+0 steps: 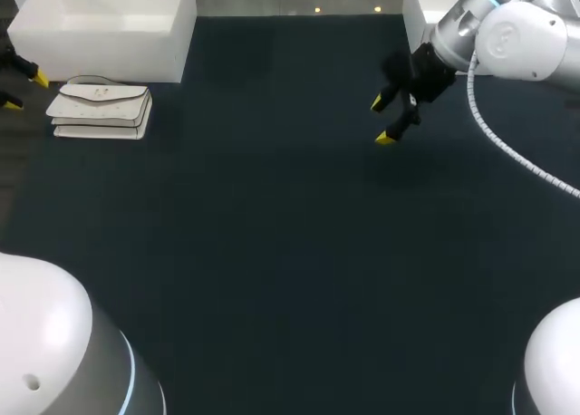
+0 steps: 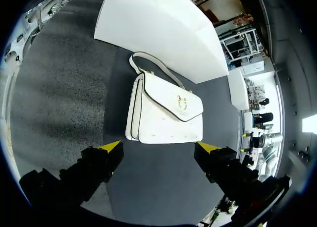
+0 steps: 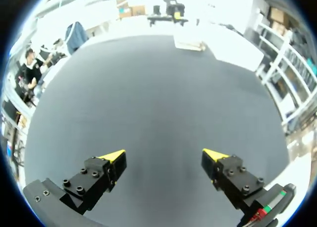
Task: Pick up the bag, open it, inspect its contents, close it, and place it on the opposite side
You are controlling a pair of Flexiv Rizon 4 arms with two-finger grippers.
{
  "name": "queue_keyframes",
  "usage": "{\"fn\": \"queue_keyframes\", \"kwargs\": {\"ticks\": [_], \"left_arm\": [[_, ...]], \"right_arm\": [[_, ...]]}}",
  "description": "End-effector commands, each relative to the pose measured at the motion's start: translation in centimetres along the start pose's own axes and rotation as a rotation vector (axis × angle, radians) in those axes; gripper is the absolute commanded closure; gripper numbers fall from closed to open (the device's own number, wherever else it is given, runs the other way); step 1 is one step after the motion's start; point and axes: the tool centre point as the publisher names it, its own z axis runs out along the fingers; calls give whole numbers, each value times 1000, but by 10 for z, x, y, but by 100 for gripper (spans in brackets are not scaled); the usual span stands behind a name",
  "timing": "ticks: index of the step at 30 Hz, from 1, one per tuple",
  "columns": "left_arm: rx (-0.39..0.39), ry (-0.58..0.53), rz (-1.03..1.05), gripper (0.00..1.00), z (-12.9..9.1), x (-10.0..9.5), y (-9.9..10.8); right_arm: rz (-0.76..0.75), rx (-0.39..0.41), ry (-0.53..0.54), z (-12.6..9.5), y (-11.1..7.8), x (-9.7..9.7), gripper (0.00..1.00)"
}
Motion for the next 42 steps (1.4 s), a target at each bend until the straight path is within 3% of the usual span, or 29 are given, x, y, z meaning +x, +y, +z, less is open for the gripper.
{"fn": "queue_keyframes", "kwargs": {"ticks": [1,13,22,26,32,36,42], "left_arm": [[-215,340,-2,0,2,-13,-23],[-243,409,-17,0,13,-19,-34],[-239,481,-18,0,34,-22,-47],[-247,505,-27,11,44,-23,-50],[-248,534,-40,39,54,-24,-53],[-254,550,-46,49,60,-23,-52],[-273,560,-50,55,66,-21,-50]], "right_arm": [[-7,-21,1,10,-6,-7,0],[-46,-48,-21,23,-13,-17,0],[-46,-48,-21,23,-13,-17,0],[-46,-48,-21,23,-13,-17,0],[-46,-48,-21,23,-13,-17,0],[-46,-48,-21,23,-13,-17,0],[-46,-48,-21,23,-13,-17,0]]}}
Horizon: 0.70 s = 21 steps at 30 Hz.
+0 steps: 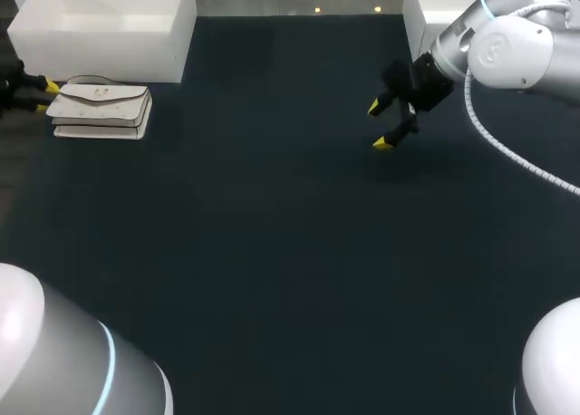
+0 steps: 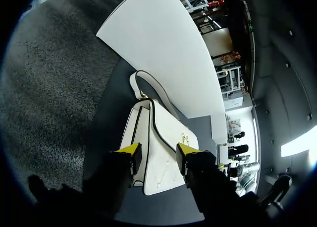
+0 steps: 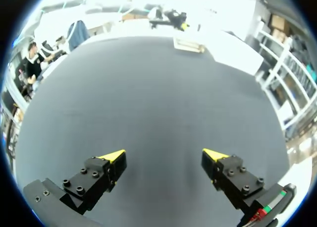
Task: Pick up the bag, open it, inspect its contents, close it, and place it on the opposite side
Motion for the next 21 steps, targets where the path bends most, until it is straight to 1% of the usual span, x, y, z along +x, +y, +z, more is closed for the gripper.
{"fn": "queue_keyframes", "kwargs": {"ticks": [1,5,8,9,10,11,14,17,21], "left_arm": [[-553,275,-6,57,6,-7,-8],[-574,273,-11,58,8,-6,-5],[-584,270,-17,69,10,-7,-3],[-591,269,-20,88,10,-6,-1],[-597,269,-22,98,11,-5,2],[-602,269,-23,100,11,-4,4],[-611,273,-26,100,11,-2,11],[-613,281,-26,100,12,3,22],[-617,285,-25,100,19,9,37]], "right_arm": [[-1,-2,1,1,-1,-1,0],[-1,-2,1,1,-1,-1,0],[-1,-2,1,1,-1,-1,0],[-1,-2,1,1,-1,-1,0],[-1,-2,1,1,-1,-1,0],[-1,-2,1,1,-1,-1,0],[-1,-2,1,1,-1,-1,0],[-1,-2,1,1,-1,-1,0],[-1,-2,1,1,-1,-1,0]]}}
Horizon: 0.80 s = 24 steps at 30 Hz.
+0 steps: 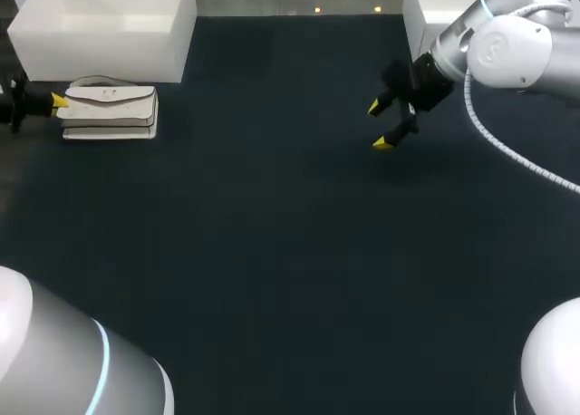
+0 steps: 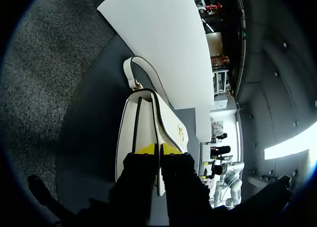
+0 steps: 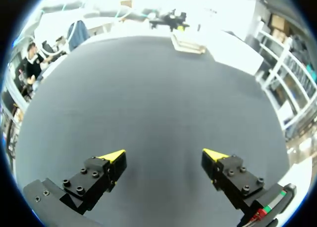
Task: Pick up the bag, open it, inspect its contents, close it, and place it on the opposite side
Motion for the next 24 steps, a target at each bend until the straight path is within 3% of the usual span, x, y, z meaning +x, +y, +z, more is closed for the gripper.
{"fn": "queue_keyframes", "kwargs": {"ticks": [1,7,16,24], "left_arm": [[-585,109,-1,100,8,-1,4],[-584,106,7,100,26,9,29],[-518,94,-1,100,48,28,63],[-518,94,-1,100,48,28,63]], "right_arm": [[-1,-2,2,1,0,-1,0],[-1,-2,2,1,0,-1,0],[-1,-2,2,1,0,-1,0],[-1,-2,2,1,0,-1,0]]}}
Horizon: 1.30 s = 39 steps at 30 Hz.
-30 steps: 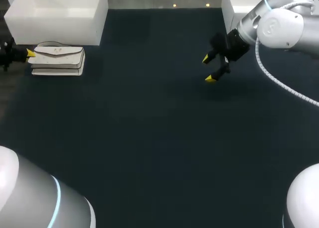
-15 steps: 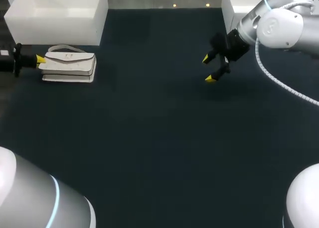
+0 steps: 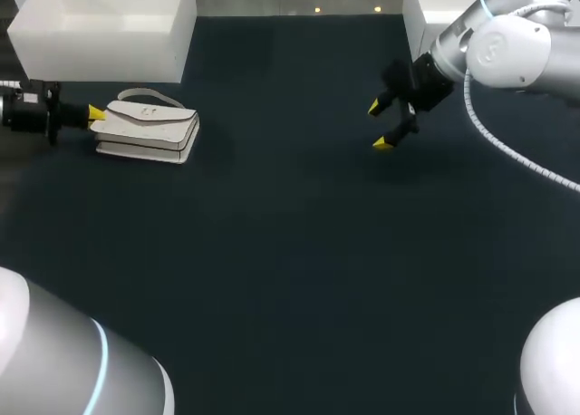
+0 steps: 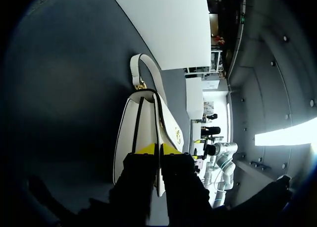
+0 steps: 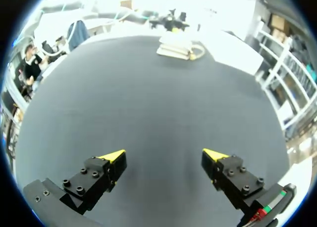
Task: Pick up the bag, open it, inspect its contents, close it, and place it on the opposite side
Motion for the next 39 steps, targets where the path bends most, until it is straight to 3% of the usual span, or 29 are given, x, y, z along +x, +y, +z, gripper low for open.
{"fn": "queue_keyframes", "kwargs": {"ticks": [1,11,16,23,32,39], "left_arm": [[-318,7,0,100,-2,-2,-6],[-318,7,0,100,-2,-2,-6],[-167,-48,-13,100,25,4,17],[-34,-79,5,100,51,17,36],[127,-85,8,100,76,29,51],[193,-53,7,100,89,34,60]], "right_arm": [[-1,-2,3,0,-1,-1,0],[-1,-2,3,0,-1,-1,0],[-1,-2,3,0,-1,-1,0],[-1,-2,3,0,-1,-1,0],[-1,-2,3,0,-1,-1,0],[-1,-2,3,0,-1,-1,0]]}}
